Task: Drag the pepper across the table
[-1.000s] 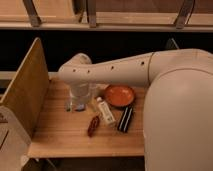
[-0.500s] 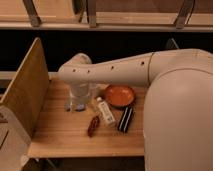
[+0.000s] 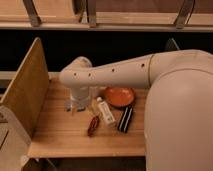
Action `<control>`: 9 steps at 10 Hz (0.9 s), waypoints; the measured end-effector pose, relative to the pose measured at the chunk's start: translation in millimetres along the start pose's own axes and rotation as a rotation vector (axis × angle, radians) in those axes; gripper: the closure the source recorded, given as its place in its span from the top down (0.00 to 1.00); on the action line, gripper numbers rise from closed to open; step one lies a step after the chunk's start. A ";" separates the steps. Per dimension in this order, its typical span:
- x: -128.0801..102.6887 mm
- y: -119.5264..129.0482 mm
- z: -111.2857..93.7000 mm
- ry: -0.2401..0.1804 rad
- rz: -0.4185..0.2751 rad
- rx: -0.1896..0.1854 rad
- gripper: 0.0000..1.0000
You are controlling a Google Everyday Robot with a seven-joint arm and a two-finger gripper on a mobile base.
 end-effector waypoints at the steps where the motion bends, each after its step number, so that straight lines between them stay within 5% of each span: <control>1: 7.2 -4.4 9.4 0.009 0.026 -0.008 0.65; 6: 26.0 -45.1 49.9 0.018 0.214 -0.008 0.65; 9: 24.8 -46.2 67.3 0.015 0.228 -0.018 0.65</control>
